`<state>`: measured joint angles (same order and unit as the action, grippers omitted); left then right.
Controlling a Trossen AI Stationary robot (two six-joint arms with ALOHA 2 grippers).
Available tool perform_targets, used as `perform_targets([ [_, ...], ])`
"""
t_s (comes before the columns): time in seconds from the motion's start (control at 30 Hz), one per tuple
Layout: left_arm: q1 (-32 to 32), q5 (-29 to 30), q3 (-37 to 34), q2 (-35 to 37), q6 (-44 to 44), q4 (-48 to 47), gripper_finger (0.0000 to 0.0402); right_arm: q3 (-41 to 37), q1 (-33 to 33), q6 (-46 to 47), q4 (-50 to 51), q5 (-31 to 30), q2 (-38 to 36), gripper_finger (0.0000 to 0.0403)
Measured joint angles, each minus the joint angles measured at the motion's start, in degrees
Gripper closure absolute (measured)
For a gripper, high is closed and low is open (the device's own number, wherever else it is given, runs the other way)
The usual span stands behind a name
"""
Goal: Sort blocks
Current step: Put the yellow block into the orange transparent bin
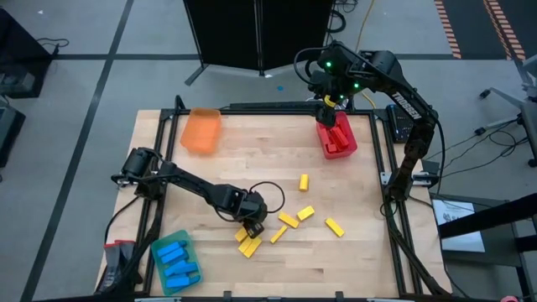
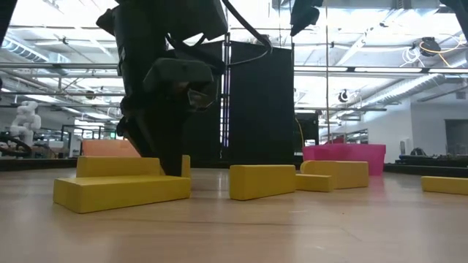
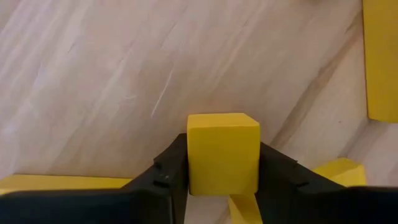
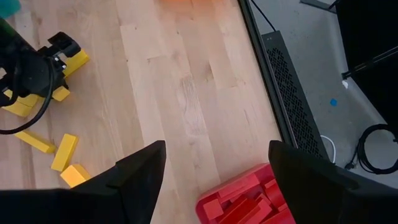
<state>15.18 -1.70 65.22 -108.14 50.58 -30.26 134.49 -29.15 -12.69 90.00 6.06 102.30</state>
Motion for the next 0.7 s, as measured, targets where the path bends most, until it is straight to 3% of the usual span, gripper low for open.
perform_targets([
  [0.2,-2.23,-0.33,0.55,1.68,-0.46,-1.1,0.0266,-0.01,0.0,-0.2,0.0,-0.07,0.0,0.0135],
  [0.43,-10.06,4.14,5.09,10.05,-7.96,-2.52,0.0266,-0.01,-0.02,-0.38,-0.05,-2.94,-0.06,0.0145],
  [0.6,-17.13,11.44,9.83,19.17,-16.22,-4.19,0.0266,-0.01,-0.02,-3.54,-0.02,-2.32,-3.86,0.0155],
  [0.7,-20.85,17.24,11.28,24.7,-22.85,-4.96,0.0266,-0.01,-0.42,-7.5,0.01,2.92,-9.92,0.0162],
])
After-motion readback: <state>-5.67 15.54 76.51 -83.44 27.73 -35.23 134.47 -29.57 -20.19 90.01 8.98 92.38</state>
